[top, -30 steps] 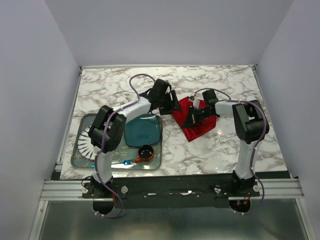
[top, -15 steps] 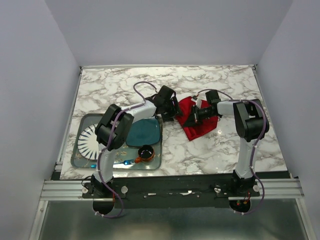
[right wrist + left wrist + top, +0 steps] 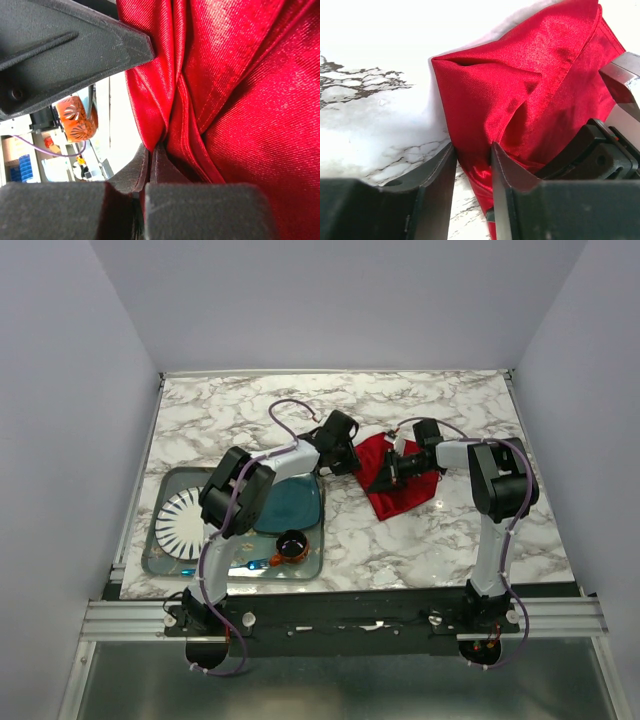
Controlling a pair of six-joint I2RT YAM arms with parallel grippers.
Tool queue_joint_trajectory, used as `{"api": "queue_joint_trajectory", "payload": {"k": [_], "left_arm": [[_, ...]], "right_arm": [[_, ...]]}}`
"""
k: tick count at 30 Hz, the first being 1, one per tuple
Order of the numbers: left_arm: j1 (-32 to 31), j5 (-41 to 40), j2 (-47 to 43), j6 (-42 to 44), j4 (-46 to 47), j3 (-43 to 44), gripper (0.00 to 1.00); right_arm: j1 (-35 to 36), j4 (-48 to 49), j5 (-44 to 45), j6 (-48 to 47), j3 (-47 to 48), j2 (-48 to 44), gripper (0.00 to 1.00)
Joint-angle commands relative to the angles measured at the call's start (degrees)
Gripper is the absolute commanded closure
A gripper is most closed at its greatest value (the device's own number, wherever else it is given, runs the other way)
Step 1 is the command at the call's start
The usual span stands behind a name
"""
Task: Fold the napkin, place the utensils inside, and roll it up
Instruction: Roll the napkin with the utensil
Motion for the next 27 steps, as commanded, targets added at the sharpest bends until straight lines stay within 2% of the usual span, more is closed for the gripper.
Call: {"api": "queue_joint_trajectory", "payload": {"k": [1, 13, 16, 17, 19, 20, 24, 27], "left_arm": [[-0.73, -6.70, 4.64, 2.65, -3.51, -1.75, 0.63], [-1.09, -4.77, 5.60, 2.92, -2.98, -0.35, 0.67], [-1.09, -4.15, 5.69, 3.01, -2.98, -0.09, 0.67], [-1.09, -4.06, 5.52, 2.92, -2.89, -0.08, 0.67], [-1.09, -3.54, 5.69, 3.01, -2.54, 0.00, 0.67], [-1.09, -3.36, 5.86, 3.01, -2.71, 0.18, 0.67], [-1.00, -2.92, 5.78, 2.83, -2.54, -0.17, 0.67], [-1.00, -2.74, 5.43, 2.66, -2.10, -0.87, 0.67]], "right_arm": [[-0.22, -7.30, 5.41, -3.42, 2.55, -0.10, 0.91], [3.99, -20.93, 25.70, -7.20, 7.92, -10.81, 0.56], [7.50, -21.99, 35.70, -6.24, 7.48, -13.37, 0.47], [8.74, -21.82, 42.18, -5.80, 7.22, -15.20, 0.45], [13.11, -19.38, 47.66, -3.61, 5.38, -16.71, 0.32], [14.62, -18.75, 54.65, -2.38, 4.94, -17.85, 0.31], [20.87, -15.41, 69.00, 4.38, 3.62, -18.04, 0.31], [24.65, -11.11, 75.97, 6.33, 2.03, -17.60, 0.32]]}}
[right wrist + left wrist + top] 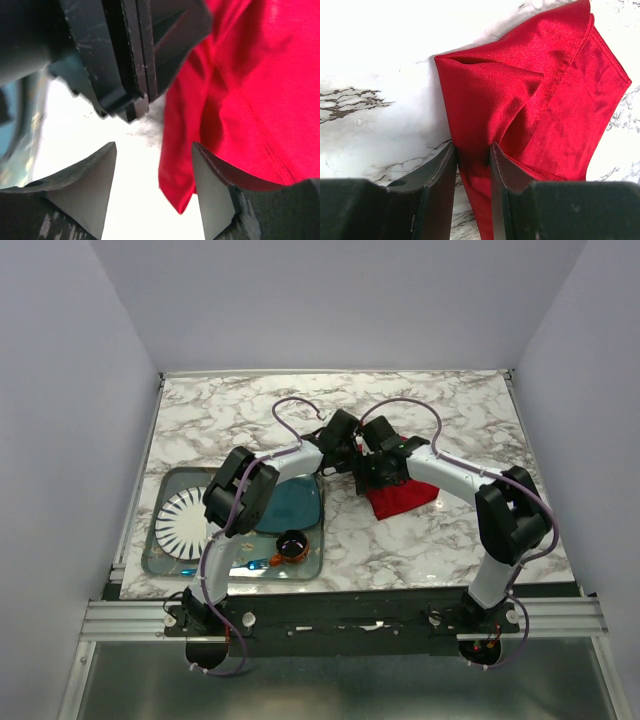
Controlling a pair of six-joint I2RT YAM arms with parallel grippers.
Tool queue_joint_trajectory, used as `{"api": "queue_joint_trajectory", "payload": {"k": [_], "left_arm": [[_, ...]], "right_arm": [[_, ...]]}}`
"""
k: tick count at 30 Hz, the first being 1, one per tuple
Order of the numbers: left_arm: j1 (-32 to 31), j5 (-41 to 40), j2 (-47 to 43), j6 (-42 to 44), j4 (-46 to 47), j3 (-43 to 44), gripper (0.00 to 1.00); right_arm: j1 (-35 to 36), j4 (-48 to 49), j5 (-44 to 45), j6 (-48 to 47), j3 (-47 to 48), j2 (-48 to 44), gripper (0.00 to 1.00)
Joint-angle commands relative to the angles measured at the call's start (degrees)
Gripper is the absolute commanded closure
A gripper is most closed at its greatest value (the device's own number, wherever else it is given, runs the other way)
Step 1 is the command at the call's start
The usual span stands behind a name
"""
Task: Fold the napkin, place the utensils inside, and roll it up
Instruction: Roll the napkin with the utensil
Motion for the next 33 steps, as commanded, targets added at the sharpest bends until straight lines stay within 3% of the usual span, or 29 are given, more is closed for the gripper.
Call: {"api": "queue_joint_trajectory", "payload": {"k": [1, 5, 13, 16, 17, 22, 23, 28, 31, 32, 33], "left_arm": [[-0.06, -1.19, 3.55, 1.41, -4.68, -2.67, 0.67], [0.03, -1.10, 3.55, 0.97, -4.33, -2.93, 0.68], [0.38, 0.22, 3.02, 0.79, -3.71, -3.72, 0.69], [0.64, 0.39, 2.67, 0.79, -3.10, -4.60, 0.69], [0.73, 0.56, 2.75, 0.71, -3.27, -4.69, 0.69], [1.17, 0.83, 1.97, 0.53, -2.75, -5.39, 0.70], [1.35, 0.92, 1.70, 0.53, -2.66, -5.48, 0.70], [2.40, 1.27, 0.21, 1.14, -2.04, -6.18, 0.69], [3.19, 1.80, -1.72, 2.46, -1.51, -6.45, 0.61], [3.45, 1.71, -2.42, 3.07, -1.69, -6.45, 0.56], [3.54, 1.71, -3.21, 4.12, -1.69, -6.54, 0.44]], "right_arm": [[4.93, 6.80, 21.34, 6.03, -2.88, 0.48, 0.33], [6.70, 7.07, 25.56, 7.61, -0.69, 5.13, 0.34], [7.06, 7.95, 24.61, 9.37, 0.37, 10.68, 0.37], [6.62, 9.69, 22.42, 10.33, -1.03, 10.33, 0.48], [6.44, 10.32, 21.45, 10.34, -2.69, 10.07, 0.58], [4.43, 13.39, 16.79, 11.74, -6.92, 8.66, 0.69], [3.99, 13.92, 16.09, 11.83, -7.62, 8.40, 0.76], [1.44, 17.43, 12.22, 11.92, -12.11, 6.99, 0.79], [-1.37, 21.81, 3.80, 11.22, -15.44, 5.94, 0.89], [-2.08, 22.71, 1.08, 11.30, -16.15, 5.67, 0.94], [-2.69, 23.93, -4.17, 10.61, -16.77, 5.58, 0.96]]}}
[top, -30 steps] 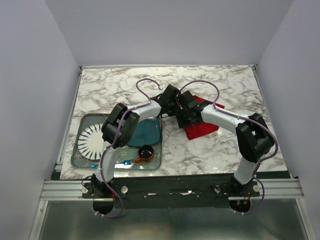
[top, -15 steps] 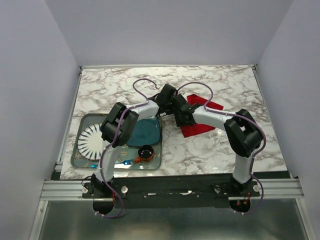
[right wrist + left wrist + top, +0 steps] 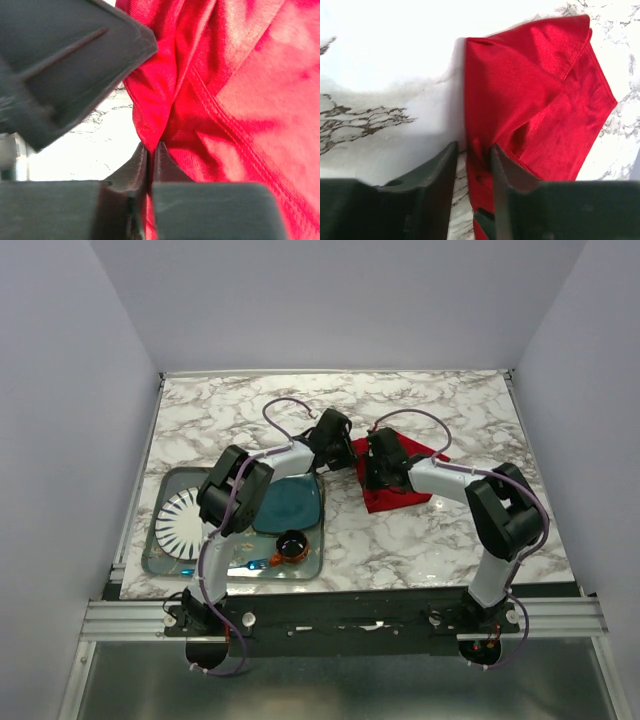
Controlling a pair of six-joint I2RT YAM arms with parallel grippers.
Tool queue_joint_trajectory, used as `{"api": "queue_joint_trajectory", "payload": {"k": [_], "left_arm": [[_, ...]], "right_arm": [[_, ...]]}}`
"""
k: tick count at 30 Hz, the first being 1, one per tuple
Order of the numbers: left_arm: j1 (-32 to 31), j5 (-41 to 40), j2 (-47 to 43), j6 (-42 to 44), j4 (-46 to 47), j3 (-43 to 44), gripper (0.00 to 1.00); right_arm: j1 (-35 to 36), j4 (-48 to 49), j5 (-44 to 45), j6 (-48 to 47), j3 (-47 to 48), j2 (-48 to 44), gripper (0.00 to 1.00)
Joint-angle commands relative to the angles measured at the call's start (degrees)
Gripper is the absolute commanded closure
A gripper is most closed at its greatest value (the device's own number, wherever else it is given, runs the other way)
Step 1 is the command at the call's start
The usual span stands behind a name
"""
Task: Fold the napkin, place the utensils inside, and roll it up
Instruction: Roll the napkin with the utensil
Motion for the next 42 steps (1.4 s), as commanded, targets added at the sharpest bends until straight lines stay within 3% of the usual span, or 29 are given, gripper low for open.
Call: {"api": "queue_joint_trajectory", "payload": {"k": [1, 6, 9, 13, 18, 28, 32, 38, 42], "left_arm": [[1.36, -0.58, -4.09, 4.72, -7.39, -3.26, 0.39], [1.98, -0.42, -8.85, 6.48, -7.22, -5.46, 0.21], [2.15, 3.62, -8.59, 6.57, -7.57, -5.46, 0.20], [2.24, 7.40, -7.11, 4.64, -1.78, -7.05, 0.16], [2.33, 10.75, -2.27, 0.34, -2.74, -3.26, 0.10], [2.15, 7.77, -0.76, -2.93, -4.22, -2.29, 0.18], [0.23, -0.20, -5.24, 0.23, -4.76, -6.14, 0.17], [-2.68, -13.58, -11.13, 7.97, -7.74, -8.18, 0.23], [-3.91, -17.72, -12.54, 10.43, -9.24, -6.87, 0.48]], "right_arm": [[-5.53, 4.39, -16.25, -0.57, -6.89, 2.89, 0.98], [-10.46, 9.42, -39.33, -1.71, -8.39, 5.69, 0.99], [-13.89, 14.16, -52.79, -1.01, -8.65, 8.33, 0.99], [-16.35, 17.33, -62.23, -0.75, -8.48, 11.58, 0.99], [-19.08, 20.76, -69.44, 2.23, -8.30, 14.40, 1.00], [-22.33, 22.61, -71.56, 4.09, -6.81, 14.85, 0.99], [-22.78, 22.09, -70.34, 4.26, -6.28, 14.32, 1.00], [-22.86, 18.31, -69.37, 2.34, -3.82, 14.67, 0.99], [-22.95, 15.15, -67.97, 0.05, -2.68, 14.49, 0.99]]}}
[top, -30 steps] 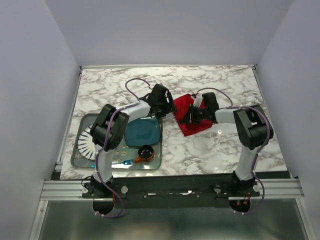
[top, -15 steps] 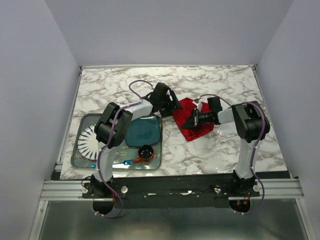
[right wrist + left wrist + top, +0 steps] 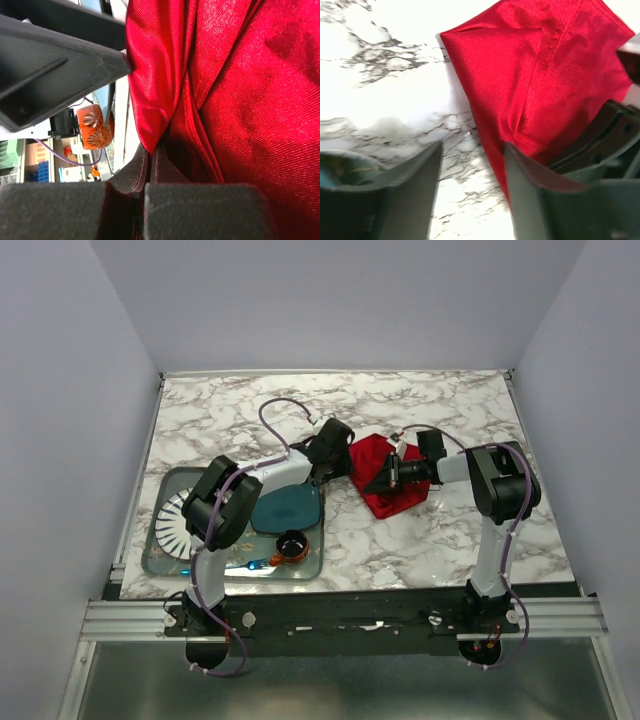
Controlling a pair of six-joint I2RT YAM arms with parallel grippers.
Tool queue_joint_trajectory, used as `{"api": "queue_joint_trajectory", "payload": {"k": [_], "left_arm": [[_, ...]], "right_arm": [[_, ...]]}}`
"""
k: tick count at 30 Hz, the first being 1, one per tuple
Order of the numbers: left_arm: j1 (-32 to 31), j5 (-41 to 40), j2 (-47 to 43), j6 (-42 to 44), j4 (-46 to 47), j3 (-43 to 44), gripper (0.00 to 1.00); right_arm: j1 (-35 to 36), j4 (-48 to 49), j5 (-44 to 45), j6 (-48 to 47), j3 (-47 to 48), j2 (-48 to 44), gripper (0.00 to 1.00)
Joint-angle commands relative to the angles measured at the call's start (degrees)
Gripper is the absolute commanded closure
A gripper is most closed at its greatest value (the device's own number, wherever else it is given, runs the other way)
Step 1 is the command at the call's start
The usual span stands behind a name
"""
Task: Fold the napkin, place the utensils inside, and roll it up
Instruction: Roll the napkin with the utensil
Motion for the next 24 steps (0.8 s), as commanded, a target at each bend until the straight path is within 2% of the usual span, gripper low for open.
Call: {"api": "queue_joint_trajectory", "payload": {"k": [1, 3, 4, 7, 11, 24], "left_arm": [[-1.48, -10.80, -3.58, 5.91, -3.06, 0.68, 0.61], [-1.58, -9.14, -3.58, 6.62, -1.13, 1.20, 0.71], [-1.49, -6.43, -2.89, 7.58, 0.62, 1.55, 0.83], [-1.49, -4.05, -0.26, 8.55, 0.81, 5.41, 1.00], [-1.40, 2.45, 3.53, 8.90, 1.52, 9.98, 1.00], [-1.05, 7.92, 12.67, 6.53, 0.12, 13.60, 1.00]], "right_arm": [[-0.48, -5.97, 2.50, -4.67, 2.76, 0.88, 1.00], [-0.48, -8.18, 2.86, -5.74, 3.38, 0.96, 0.99], [-0.48, -8.35, 2.69, -5.91, 3.56, 0.96, 0.99], [-0.48, -9.84, 3.91, -7.05, 4.08, 0.18, 0.99], [-0.48, -14.40, 4.53, -8.90, 5.49, 0.35, 0.99], [-0.48, -16.87, 5.32, -9.87, 7.60, 1.32, 0.98]]}}
